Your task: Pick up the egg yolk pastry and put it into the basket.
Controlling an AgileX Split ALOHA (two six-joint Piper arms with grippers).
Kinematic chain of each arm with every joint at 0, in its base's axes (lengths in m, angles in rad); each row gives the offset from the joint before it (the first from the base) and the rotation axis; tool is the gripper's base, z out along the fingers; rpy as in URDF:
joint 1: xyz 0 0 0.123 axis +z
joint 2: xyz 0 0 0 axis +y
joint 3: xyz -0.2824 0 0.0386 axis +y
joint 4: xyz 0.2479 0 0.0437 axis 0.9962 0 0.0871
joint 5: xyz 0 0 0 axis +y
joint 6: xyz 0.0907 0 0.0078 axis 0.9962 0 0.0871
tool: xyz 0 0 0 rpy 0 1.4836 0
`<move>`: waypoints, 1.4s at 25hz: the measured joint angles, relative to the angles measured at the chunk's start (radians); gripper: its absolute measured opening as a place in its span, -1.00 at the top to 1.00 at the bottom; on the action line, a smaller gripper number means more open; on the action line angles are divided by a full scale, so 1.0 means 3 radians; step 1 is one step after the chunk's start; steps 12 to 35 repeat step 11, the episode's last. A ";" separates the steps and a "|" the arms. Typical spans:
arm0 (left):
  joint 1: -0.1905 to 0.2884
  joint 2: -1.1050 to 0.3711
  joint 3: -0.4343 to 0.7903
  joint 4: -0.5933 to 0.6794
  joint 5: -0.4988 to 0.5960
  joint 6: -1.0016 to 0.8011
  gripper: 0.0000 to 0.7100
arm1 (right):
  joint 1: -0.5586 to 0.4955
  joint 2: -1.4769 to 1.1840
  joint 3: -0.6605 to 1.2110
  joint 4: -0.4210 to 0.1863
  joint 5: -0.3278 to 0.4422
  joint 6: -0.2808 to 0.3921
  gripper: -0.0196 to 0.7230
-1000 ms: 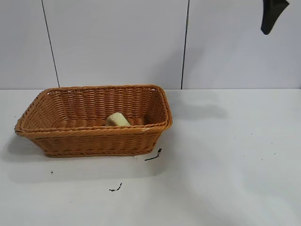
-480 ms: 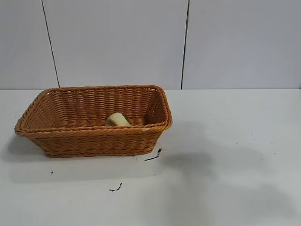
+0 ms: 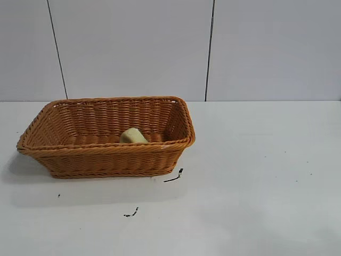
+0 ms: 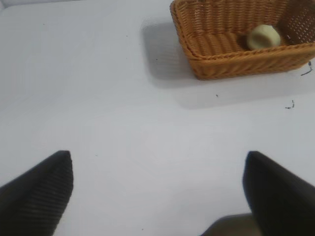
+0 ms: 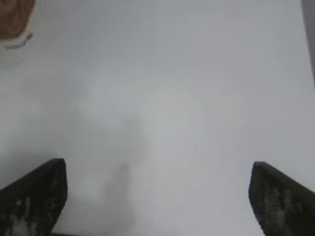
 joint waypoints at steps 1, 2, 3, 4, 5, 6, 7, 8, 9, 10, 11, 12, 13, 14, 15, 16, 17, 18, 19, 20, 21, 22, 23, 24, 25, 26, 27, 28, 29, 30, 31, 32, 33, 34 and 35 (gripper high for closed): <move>0.0000 0.0000 0.0000 0.0000 0.0000 0.0000 -0.96 | 0.0038 -0.0007 0.0000 0.0000 0.0000 0.0000 -0.92; 0.0000 0.0000 0.0000 0.0000 0.0000 0.0000 -0.96 | 0.0074 -0.0007 0.0000 0.0000 0.0000 0.0000 -0.92; 0.0000 0.0000 0.0000 0.0000 0.0000 0.0000 -0.96 | 0.0098 -0.0007 0.0000 0.0000 0.0000 0.0000 -0.92; 0.0000 0.0000 0.0000 0.0000 0.0000 0.0000 -0.96 | 0.0116 -0.0007 0.0000 0.0000 0.0000 0.0000 -0.92; 0.0000 0.0000 0.0000 0.0000 0.0000 0.0000 -0.96 | 0.0119 -0.0007 0.0000 0.0000 0.0000 0.0000 -0.92; 0.0000 0.0000 0.0000 0.0000 0.0000 0.0000 -0.96 | 0.0119 -0.0007 0.0000 0.0000 0.0000 0.0003 -0.92; 0.0000 0.0000 0.0000 0.0000 0.0000 0.0000 -0.96 | 0.0119 -0.0007 0.0000 0.0000 0.0000 0.0006 -0.92; 0.0000 0.0000 0.0000 0.0000 0.0000 0.0000 -0.96 | 0.0119 -0.0007 0.0000 0.0000 0.0000 0.0010 -0.92; 0.0000 0.0000 0.0000 0.0000 0.0000 0.0000 -0.96 | 0.0119 -0.0007 0.0000 -0.0003 0.0000 0.0010 -0.92; 0.0000 0.0000 0.0000 0.0000 0.0000 0.0000 -0.96 | 0.0119 -0.0007 0.0000 -0.0003 0.0000 0.0010 -0.92; 0.0000 0.0000 0.0000 0.0000 0.0000 0.0000 -0.96 | 0.0119 -0.0007 0.0000 -0.0003 0.0000 0.0013 -0.92; 0.0000 0.0000 0.0000 0.0000 0.0000 0.0000 -0.96 | 0.0119 -0.0007 0.0000 -0.0003 0.0000 0.0013 -0.92; 0.0000 0.0000 0.0000 0.0000 0.0000 0.0000 -0.96 | 0.0119 -0.0007 0.0000 -0.0003 0.0000 0.0013 -0.92; 0.0000 0.0000 0.0000 0.0000 0.0000 0.0000 -0.96 | 0.0119 -0.0007 0.0000 -0.0003 0.0000 0.0013 -0.92; 0.0000 0.0000 0.0000 0.0000 0.0000 0.0000 -0.96 | 0.0119 -0.0007 0.0000 -0.0003 0.0000 0.0013 -0.92; 0.0000 0.0000 0.0000 0.0000 0.0000 0.0000 -0.96 | 0.0119 -0.0007 0.0000 -0.0003 0.0000 0.0013 -0.92; 0.0000 0.0000 0.0000 0.0000 0.0000 0.0000 -0.96 | 0.0119 -0.0007 0.0000 -0.0003 0.0000 0.0013 -0.92; 0.0000 0.0000 0.0000 0.0000 0.0000 0.0000 -0.96 | 0.0119 -0.0007 0.0000 -0.0003 0.0000 0.0013 -0.92; 0.0000 0.0000 0.0000 0.0000 0.0000 0.0000 -0.96 | 0.0119 -0.0007 0.0000 -0.0003 0.0000 0.0013 -0.92; 0.0000 0.0000 0.0000 0.0000 0.0000 0.0000 -0.96 | 0.0119 -0.0007 0.0000 -0.0003 0.0000 0.0013 -0.92; 0.0000 0.0000 0.0000 0.0000 0.0000 0.0000 -0.96 | 0.0119 -0.0007 0.0000 -0.0003 0.0000 0.0013 -0.92; 0.0000 0.0000 0.0000 0.0000 0.0000 0.0000 -0.96 | 0.0119 -0.0007 0.0000 -0.0003 0.0000 0.0013 -0.92; 0.0000 0.0000 0.0000 0.0000 0.0000 0.0000 -0.96 | 0.0119 -0.0007 0.0000 -0.0003 0.0000 0.0013 -0.92; 0.0000 0.0000 0.0000 0.0000 0.0000 0.0000 -0.96 | 0.0119 -0.0007 0.0000 -0.0003 0.0000 0.0013 -0.92; 0.0000 0.0000 0.0000 0.0000 0.0000 0.0000 -0.96 | 0.0119 -0.0007 0.0000 -0.0003 0.0000 0.0013 -0.92; 0.0000 0.0000 0.0000 0.0000 0.0000 0.0000 -0.96 | 0.0119 -0.0007 0.0000 -0.0003 0.0000 0.0013 -0.92; 0.0000 0.0000 0.0000 0.0000 0.0000 0.0000 -0.96 | 0.0119 -0.0007 0.0000 -0.0003 0.0000 0.0013 -0.92; 0.0000 0.0000 0.0000 0.0000 0.0000 0.0000 -0.96 | 0.0119 -0.0007 0.0000 -0.0003 0.0000 0.0013 -0.92; 0.0000 0.0000 0.0000 0.0000 0.0000 0.0000 -0.96 | 0.0119 -0.0007 0.0000 -0.0003 0.0000 0.0013 -0.92; 0.0000 0.0000 0.0000 0.0000 0.0000 0.0000 -0.96 | 0.0119 -0.0007 0.0000 -0.0003 0.0000 0.0013 -0.92; 0.0000 0.0000 0.0000 0.0000 0.0000 0.0000 -0.96 | 0.0119 -0.0007 0.0000 -0.0003 0.0000 0.0013 -0.92; 0.0000 0.0000 0.0000 0.0000 0.0000 0.0000 -0.96 | 0.0119 -0.0007 0.0000 -0.0003 0.0000 0.0013 -0.92; 0.0000 0.0000 0.0000 0.0000 0.0000 0.0000 -0.96 | 0.0119 -0.0007 0.0000 -0.0003 0.0000 0.0013 -0.92; 0.0000 0.0000 0.0000 0.0000 0.0000 0.0000 -0.96 | 0.0119 -0.0007 0.0000 -0.0003 0.0000 0.0013 -0.92; 0.0000 0.0000 0.0000 0.0000 0.0000 0.0000 -0.96 | 0.0119 -0.0007 0.0000 -0.0003 0.0000 0.0013 -0.92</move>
